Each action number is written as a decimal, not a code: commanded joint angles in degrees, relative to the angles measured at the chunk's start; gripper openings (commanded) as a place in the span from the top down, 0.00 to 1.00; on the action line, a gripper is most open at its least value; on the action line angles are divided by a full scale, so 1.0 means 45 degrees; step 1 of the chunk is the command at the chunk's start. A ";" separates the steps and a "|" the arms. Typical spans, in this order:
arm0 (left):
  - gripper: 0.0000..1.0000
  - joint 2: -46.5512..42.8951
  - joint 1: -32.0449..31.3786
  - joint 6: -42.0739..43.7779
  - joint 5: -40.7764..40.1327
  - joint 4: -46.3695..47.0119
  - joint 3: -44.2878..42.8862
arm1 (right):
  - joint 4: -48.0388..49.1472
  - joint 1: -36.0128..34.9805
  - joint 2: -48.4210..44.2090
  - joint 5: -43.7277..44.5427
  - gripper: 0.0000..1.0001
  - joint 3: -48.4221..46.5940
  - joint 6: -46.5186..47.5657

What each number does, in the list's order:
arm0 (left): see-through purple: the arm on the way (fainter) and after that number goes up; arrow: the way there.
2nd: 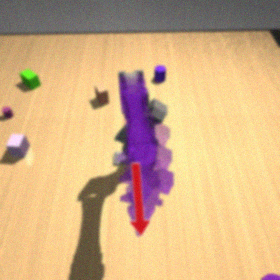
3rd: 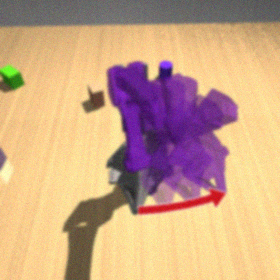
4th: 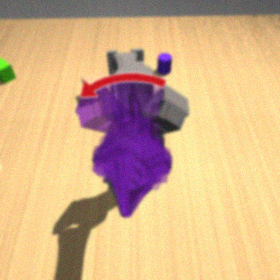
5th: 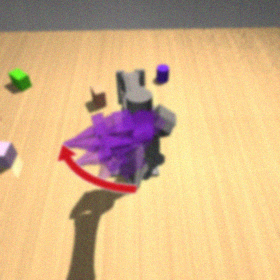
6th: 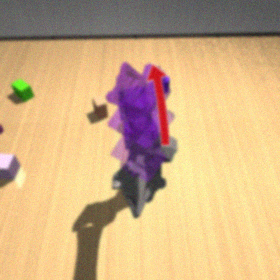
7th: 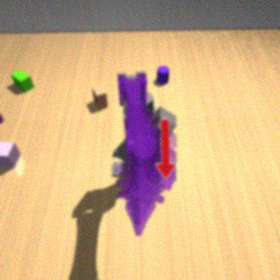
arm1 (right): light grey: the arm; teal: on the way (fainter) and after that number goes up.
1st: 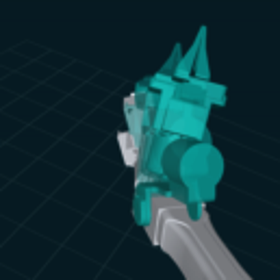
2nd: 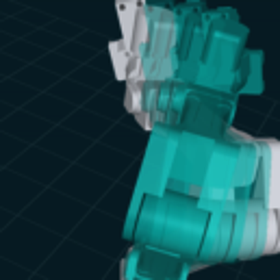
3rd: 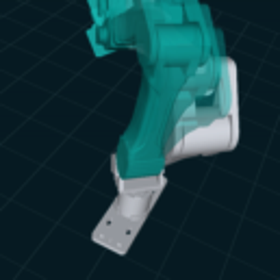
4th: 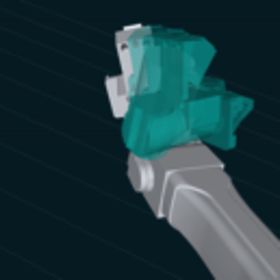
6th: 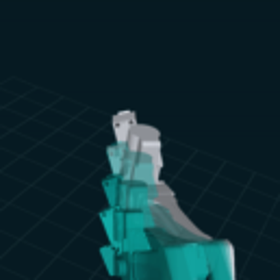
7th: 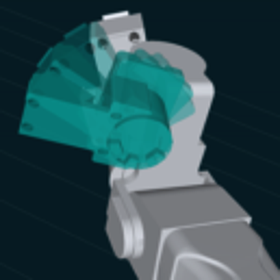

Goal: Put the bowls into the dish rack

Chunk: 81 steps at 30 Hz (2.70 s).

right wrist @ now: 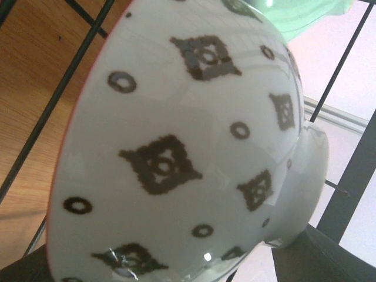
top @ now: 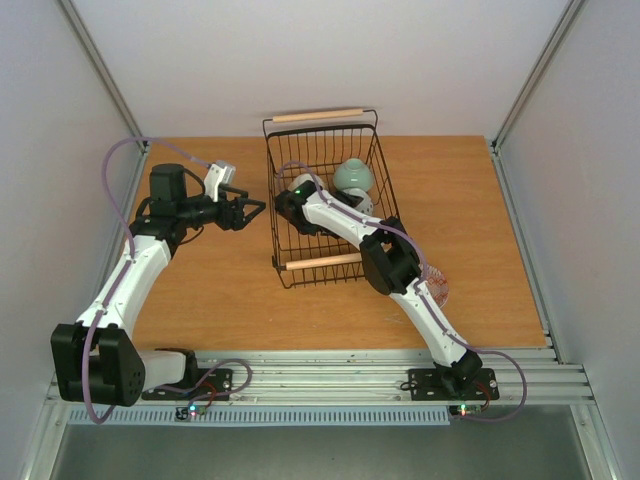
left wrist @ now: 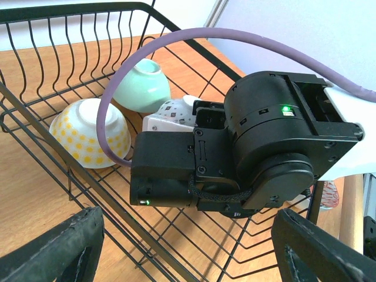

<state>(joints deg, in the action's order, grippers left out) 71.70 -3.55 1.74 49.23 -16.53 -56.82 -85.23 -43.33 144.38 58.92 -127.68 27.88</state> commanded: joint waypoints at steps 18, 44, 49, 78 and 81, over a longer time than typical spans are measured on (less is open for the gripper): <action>0.21 -0.0094 0.0017 0.0005 -0.0064 0.0419 -0.0069 | -0.0353 0.0059 -0.0078 -0.1831 0.28 -0.0128 0.0141; 0.21 -0.0187 0.0024 0.0005 -0.0067 0.0394 -0.0069 | 0.1936 0.0069 -0.3153 -0.5614 0.01 0.1718 0.0561; 0.21 -0.0274 0.0023 0.0004 -0.0093 0.0397 -0.0050 | 0.3245 0.0216 -0.4374 -0.5224 0.01 0.2399 0.0052; 0.21 -0.0172 0.0009 -0.0053 0.0298 0.0452 -0.0042 | 0.6959 0.4105 -1.9488 -0.5175 0.24 1.6831 -1.0910; 0.21 -0.0172 0.0026 -0.0054 0.0311 0.0464 -0.0030 | 0.7119 0.4102 -2.0164 -0.6395 0.42 1.7808 -1.1004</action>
<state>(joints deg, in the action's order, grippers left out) 71.68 -3.55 1.72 49.58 -16.49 -56.82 -53.19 -24.93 56.84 36.88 -51.62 -15.51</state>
